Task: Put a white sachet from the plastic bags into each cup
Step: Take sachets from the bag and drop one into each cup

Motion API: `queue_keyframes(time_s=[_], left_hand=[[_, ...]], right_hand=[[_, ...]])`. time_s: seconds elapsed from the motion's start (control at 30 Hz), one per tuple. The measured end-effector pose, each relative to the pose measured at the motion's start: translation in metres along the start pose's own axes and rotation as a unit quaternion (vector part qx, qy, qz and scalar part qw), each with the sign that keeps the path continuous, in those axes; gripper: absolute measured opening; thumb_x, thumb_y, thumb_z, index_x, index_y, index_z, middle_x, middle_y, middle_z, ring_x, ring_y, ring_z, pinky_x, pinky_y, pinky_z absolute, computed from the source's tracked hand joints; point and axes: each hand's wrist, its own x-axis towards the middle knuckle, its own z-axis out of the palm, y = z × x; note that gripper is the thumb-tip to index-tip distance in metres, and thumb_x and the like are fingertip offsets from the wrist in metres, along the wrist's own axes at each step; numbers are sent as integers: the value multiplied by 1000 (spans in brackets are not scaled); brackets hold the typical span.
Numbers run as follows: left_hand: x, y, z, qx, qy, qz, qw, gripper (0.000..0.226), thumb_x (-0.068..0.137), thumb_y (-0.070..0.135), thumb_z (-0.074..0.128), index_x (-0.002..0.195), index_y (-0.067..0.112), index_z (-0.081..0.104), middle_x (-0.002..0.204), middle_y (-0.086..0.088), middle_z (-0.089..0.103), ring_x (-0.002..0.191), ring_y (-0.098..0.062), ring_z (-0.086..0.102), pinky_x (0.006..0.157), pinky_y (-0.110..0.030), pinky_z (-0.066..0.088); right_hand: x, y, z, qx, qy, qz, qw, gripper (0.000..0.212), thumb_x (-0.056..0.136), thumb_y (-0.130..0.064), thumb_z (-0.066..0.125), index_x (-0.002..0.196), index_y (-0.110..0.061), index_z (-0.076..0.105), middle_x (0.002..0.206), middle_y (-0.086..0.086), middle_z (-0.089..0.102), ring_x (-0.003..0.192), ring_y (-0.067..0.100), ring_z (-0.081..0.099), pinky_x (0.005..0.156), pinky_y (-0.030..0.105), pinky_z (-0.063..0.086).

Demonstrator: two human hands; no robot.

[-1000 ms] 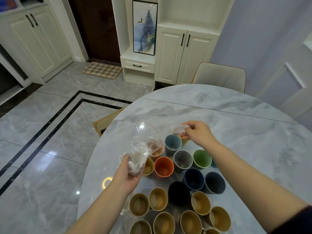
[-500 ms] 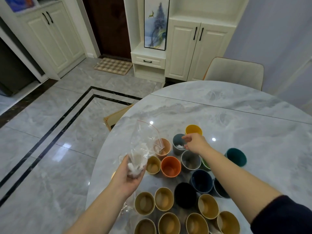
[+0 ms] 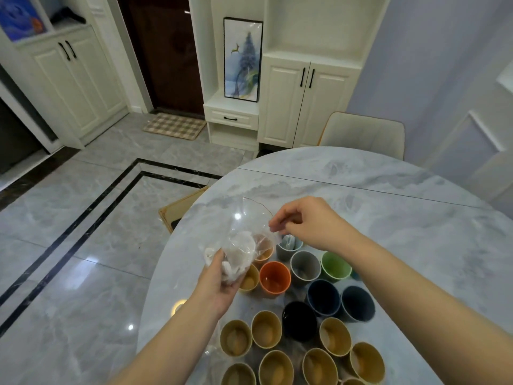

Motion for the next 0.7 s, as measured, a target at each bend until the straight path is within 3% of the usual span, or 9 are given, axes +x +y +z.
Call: queue_keyframes(time_s=[0.13, 0.2, 0.27, 0.33, 0.4, 0.47, 0.53, 0.6, 0.7], left_hand=[[-8, -1, 1, 44, -66, 64, 995, 48, 91, 19, 72, 136, 15, 57, 124, -17, 68, 110, -34, 68, 62, -35, 61], [-13, -3, 5, 54, -97, 83, 990, 50, 87, 19, 73, 134, 12, 58, 124, -17, 69, 111, -34, 67, 62, -34, 61], [-19, -3, 4, 45, -115, 83, 989, 45, 90, 14, 68, 134, 10, 58, 124, -17, 70, 107, -32, 68, 60, -32, 61], [-21, -3, 1, 36, -126, 76, 989, 46, 89, 13, 68, 134, 9, 58, 122, -18, 71, 103, -31, 71, 61, -32, 62], [-22, -2, -1, 40, -136, 73, 987, 52, 85, 19, 72, 135, 8, 59, 122, -18, 72, 105, -31, 73, 70, -34, 63], [-23, -2, -2, 44, -145, 71, 986, 57, 85, 23, 74, 137, 7, 58, 125, -19, 71, 111, -32, 71, 78, -36, 63], [-23, -3, -1, 40, -147, 60, 986, 56, 85, 22, 75, 137, 7, 58, 126, -18, 71, 114, -33, 70, 81, -38, 63], [-22, -3, -1, 25, -151, 47, 987, 55, 86, 22, 73, 136, 8, 58, 125, -18, 71, 114, -33, 70, 83, -39, 63], [-17, -3, 0, -25, -175, 12, 984, 57, 88, 28, 70, 140, 12, 53, 131, -19, 68, 116, -38, 68, 89, -48, 61]], right_hand=[[-1, -4, 12, 29, -21, 11, 999, 20, 93, -5, 64, 105, -14, 78, 95, -1, 79, 79, 8, 77, 79, 23, 61], [-1, -3, 15, 31, -24, 20, 999, 16, 94, -10, 65, 99, -19, 78, 78, -9, 77, 65, 8, 75, 65, 21, 60], [-2, -6, 21, -8, -17, 38, 999, 7, 90, -20, 72, 95, -23, 76, 69, -15, 75, 58, 9, 72, 62, 26, 61], [1, -7, 27, -84, -15, 41, 995, 25, 83, -34, 79, 103, -20, 76, 96, -17, 77, 78, 12, 74, 74, 28, 61], [3, -10, 33, -153, -23, 34, 987, 46, 80, -43, 78, 119, -21, 71, 124, -13, 68, 94, 10, 67, 75, 17, 52], [2, -13, 37, -185, -27, 27, 982, 48, 83, -43, 76, 125, -22, 68, 112, -13, 65, 83, 4, 59, 64, 7, 40], [2, -11, 38, -184, -20, 26, 982, 31, 88, -36, 73, 113, -18, 73, 90, -19, 57, 68, -2, 53, 50, 3, 36], [3, -9, 37, -159, -1, 17, 987, 12, 92, -32, 68, 93, -21, 72, 76, -16, 55, 62, 0, 53, 50, 6, 37], [5, -1, 30, -106, 21, -1, 994, 20, 96, -24, 61, 77, -28, 62, 69, -8, 59, 56, 2, 54, 55, 17, 44]])
